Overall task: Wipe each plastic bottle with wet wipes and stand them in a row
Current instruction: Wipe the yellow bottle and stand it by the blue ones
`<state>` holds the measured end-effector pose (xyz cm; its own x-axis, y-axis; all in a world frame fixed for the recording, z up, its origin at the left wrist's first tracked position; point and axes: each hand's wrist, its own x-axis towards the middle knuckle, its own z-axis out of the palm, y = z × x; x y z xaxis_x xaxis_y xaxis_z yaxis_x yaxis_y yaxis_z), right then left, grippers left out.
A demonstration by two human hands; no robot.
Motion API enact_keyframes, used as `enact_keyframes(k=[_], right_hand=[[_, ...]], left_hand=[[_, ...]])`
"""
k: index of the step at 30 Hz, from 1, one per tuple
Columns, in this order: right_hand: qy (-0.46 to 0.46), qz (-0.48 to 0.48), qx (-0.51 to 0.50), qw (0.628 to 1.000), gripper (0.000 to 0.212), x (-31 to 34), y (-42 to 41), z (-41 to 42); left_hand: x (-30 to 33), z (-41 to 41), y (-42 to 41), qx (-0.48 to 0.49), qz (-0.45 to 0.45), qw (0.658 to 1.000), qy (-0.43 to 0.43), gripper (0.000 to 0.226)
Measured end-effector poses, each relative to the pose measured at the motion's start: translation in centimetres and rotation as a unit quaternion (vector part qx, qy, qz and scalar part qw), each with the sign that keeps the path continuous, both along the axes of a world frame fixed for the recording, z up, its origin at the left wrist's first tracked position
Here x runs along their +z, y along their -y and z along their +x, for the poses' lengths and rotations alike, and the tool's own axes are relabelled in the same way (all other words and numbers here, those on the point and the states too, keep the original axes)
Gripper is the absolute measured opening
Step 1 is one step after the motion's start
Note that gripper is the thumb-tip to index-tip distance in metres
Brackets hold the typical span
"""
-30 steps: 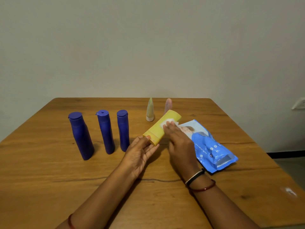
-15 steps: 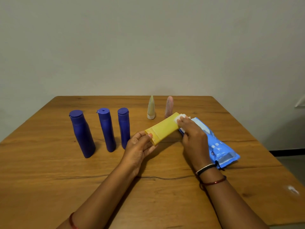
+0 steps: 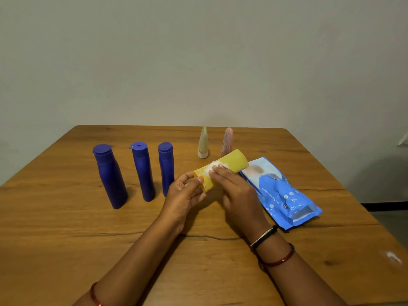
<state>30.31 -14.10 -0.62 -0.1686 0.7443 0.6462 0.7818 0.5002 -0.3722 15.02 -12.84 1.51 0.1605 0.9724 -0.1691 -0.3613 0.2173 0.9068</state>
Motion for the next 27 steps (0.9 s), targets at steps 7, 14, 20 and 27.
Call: enact_keyframes(k=[7, 14, 20, 27], right_hand=[[-0.110, 0.027, -0.164, 0.980, 0.052, 0.0, -2.2, 3.7], [-0.039, 0.012, -0.051, 0.998, 0.062, -0.1, -0.6, 0.6], [-0.003, 0.004, 0.022, 1.000, 0.059, 0.4, 0.0, -0.3], [-0.006, -0.003, 0.018, 1.000, 0.060, 0.4, 0.0, 0.2]], left_hand=[[-0.1, 0.0, 0.0, -0.019, 0.015, 0.999, -0.047, 0.032], [0.0, 0.1, 0.1, -0.023, 0.034, 0.998, -0.055, 0.028], [0.0, 0.2, 0.3, -0.031, 0.052, 0.997, -0.051, 0.026], [0.0, 0.6, 0.4, -0.036, 0.062, 0.995, -0.072, 0.025]])
